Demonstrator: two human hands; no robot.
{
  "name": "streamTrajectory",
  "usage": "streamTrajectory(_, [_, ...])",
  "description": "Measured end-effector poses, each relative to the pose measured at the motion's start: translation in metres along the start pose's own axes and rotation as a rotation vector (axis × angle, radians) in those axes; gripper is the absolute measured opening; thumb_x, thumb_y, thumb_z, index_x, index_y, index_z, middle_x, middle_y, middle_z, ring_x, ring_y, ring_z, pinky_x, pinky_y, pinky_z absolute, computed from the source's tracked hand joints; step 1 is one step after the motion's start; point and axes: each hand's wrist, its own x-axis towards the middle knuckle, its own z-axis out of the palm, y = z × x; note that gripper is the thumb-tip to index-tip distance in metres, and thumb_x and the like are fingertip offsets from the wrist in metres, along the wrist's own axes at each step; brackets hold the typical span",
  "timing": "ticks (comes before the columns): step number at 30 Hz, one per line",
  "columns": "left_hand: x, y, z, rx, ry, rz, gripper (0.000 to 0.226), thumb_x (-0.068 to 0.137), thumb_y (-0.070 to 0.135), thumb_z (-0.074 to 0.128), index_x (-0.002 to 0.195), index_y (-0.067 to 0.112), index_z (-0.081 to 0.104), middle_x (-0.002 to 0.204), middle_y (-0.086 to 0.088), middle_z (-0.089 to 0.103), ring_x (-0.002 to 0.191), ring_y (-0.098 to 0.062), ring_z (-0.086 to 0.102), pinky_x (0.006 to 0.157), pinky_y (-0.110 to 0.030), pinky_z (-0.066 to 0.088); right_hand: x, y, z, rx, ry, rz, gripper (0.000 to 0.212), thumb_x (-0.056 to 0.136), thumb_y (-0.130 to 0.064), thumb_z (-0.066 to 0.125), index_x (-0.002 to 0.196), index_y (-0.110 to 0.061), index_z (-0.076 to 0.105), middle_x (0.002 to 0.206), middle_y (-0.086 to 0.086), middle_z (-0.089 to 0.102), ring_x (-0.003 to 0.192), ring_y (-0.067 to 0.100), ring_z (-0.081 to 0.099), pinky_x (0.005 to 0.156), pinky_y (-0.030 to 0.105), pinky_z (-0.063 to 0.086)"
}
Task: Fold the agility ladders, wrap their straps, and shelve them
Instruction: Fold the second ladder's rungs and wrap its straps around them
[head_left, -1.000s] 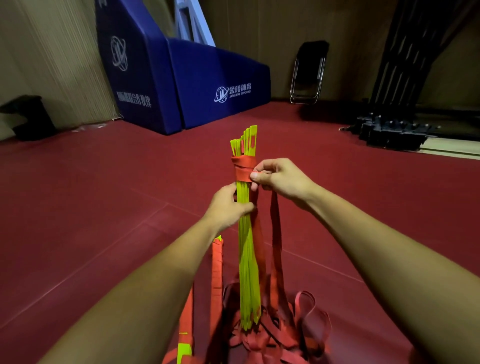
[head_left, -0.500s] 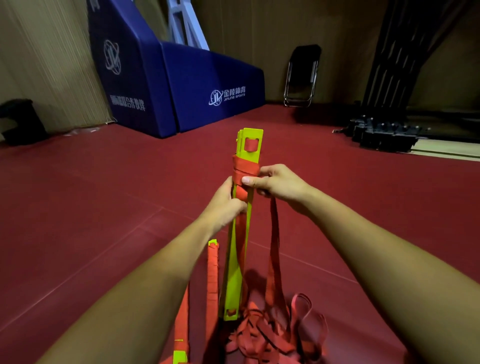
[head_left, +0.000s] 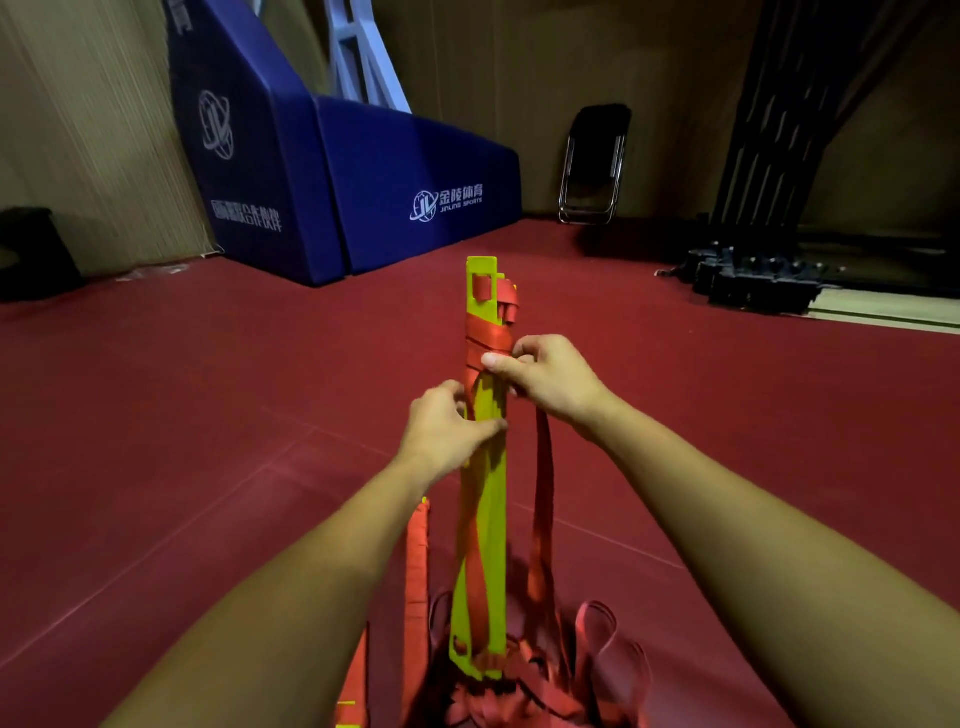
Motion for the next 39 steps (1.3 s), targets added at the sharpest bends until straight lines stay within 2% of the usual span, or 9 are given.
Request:
streamTrajectory(5, [0.001,-0.009,-0.006,-0.285,-0.243,-0.013,0.044,0.072,0.006,0.080,0.115,0.010,0.069,0.108,-0.012,0.075,0.090,-0.019,0.070,0.091,-0.046,0.057,-0.009,-0.004,-0.017,0.117,-0.295,-0.015,0.025,0.096,-0.023,0.063,0.090,0.002,0.065,0.062,0.002,0.058,0.062,0.014,0.045,0.056,0.021,0.036])
streamTrajectory(10, [-0.003,-0.003,-0.007,-0.293,-0.325,0.037,0.051,0.070,0.010,0.080,0.116,0.020,0.062,0.100,0.004,0.068,0.091,-0.011,0.062,0.087,-0.030,0.052,-0.010,-0.003,-0.011,0.122,-0.240,-0.038,0.036,0.093,-0.032,0.067,0.090,0.003,0.062,0.059,0.000,0.055,0.059,0.014,0.042,0.057,0.027,0.032])
streamTrajectory(14, [-0.009,0.003,-0.006,-0.045,-0.188,0.147,0.061,0.074,0.021,0.087,0.124,0.032,0.055,0.103,0.008,0.068,0.094,-0.010,0.063,0.085,-0.023,0.048,-0.006,-0.007,-0.003,0.163,-0.114,-0.066,0.028,0.092,-0.031,0.068,0.078,-0.009,0.060,0.054,-0.004,0.051,0.048,0.007,0.040,0.053,0.026,0.032])
streamTrajectory(17, [-0.008,0.003,-0.007,0.086,-0.080,0.158,0.044,0.075,0.022,0.084,0.114,0.023,0.064,0.089,0.002,0.071,0.082,-0.018,0.065,0.075,-0.025,0.048,-0.003,-0.010,-0.003,0.024,-0.050,-0.067,0.038,0.085,-0.042,0.074,0.073,-0.009,0.060,0.051,-0.004,0.048,0.041,0.004,0.035,0.046,0.023,0.028])
streamTrajectory(22, [-0.007,0.004,-0.010,-0.235,-0.172,-0.013,0.038,0.081,-0.008,0.071,0.112,0.008,0.055,0.090,-0.007,0.073,0.080,-0.023,0.071,0.082,-0.048,0.059,-0.005,-0.015,-0.012,0.142,-0.173,-0.028,0.036,0.091,-0.029,0.070,0.095,0.006,0.063,0.052,-0.002,0.051,0.042,0.007,0.038,0.044,0.020,0.028])
streamTrajectory(25, [-0.009,0.012,-0.014,-0.357,-0.257,-0.027,0.039,0.084,-0.018,0.062,0.114,0.006,0.053,0.080,-0.006,0.070,0.065,-0.014,0.068,0.068,-0.037,0.059,-0.009,-0.017,-0.020,0.172,-0.223,-0.037,0.027,0.093,-0.028,0.067,0.084,-0.004,0.059,0.052,-0.001,0.051,0.047,0.010,0.038,0.047,0.022,0.027])
streamTrajectory(30, [-0.010,0.011,-0.013,-0.188,-0.233,0.006,0.050,0.066,0.025,0.082,0.108,0.020,0.055,0.100,-0.011,0.070,0.091,-0.024,0.068,0.087,-0.046,0.056,-0.007,-0.018,-0.015,0.045,-0.083,-0.058,0.035,0.086,-0.036,0.074,0.069,-0.012,0.055,0.052,-0.001,0.045,0.043,0.006,0.032,0.046,0.024,0.025])
streamTrajectory(33, [-0.013,0.008,-0.006,0.134,-0.093,0.055,0.065,0.066,0.041,0.087,0.115,0.018,0.051,0.101,-0.004,0.066,0.099,-0.027,0.063,0.079,-0.035,0.049,-0.004,-0.018,-0.002,-0.054,0.012,-0.043,0.038,0.082,-0.043,0.076,0.062,-0.019,0.054,0.053,-0.005,0.050,0.044,0.004,0.039,0.048,0.024,0.029])
streamTrajectory(39, [-0.018,0.007,-0.002,0.351,0.094,-0.010,0.046,0.070,0.056,0.077,0.094,0.020,0.062,0.098,-0.006,0.072,0.104,-0.034,0.064,0.076,-0.035,0.043,0.000,-0.012,0.008,-0.164,0.214,0.042,0.050,0.073,-0.062,0.075,0.072,-0.013,0.065,0.064,0.001,0.063,0.064,0.021,0.058,0.061,0.037,0.045])
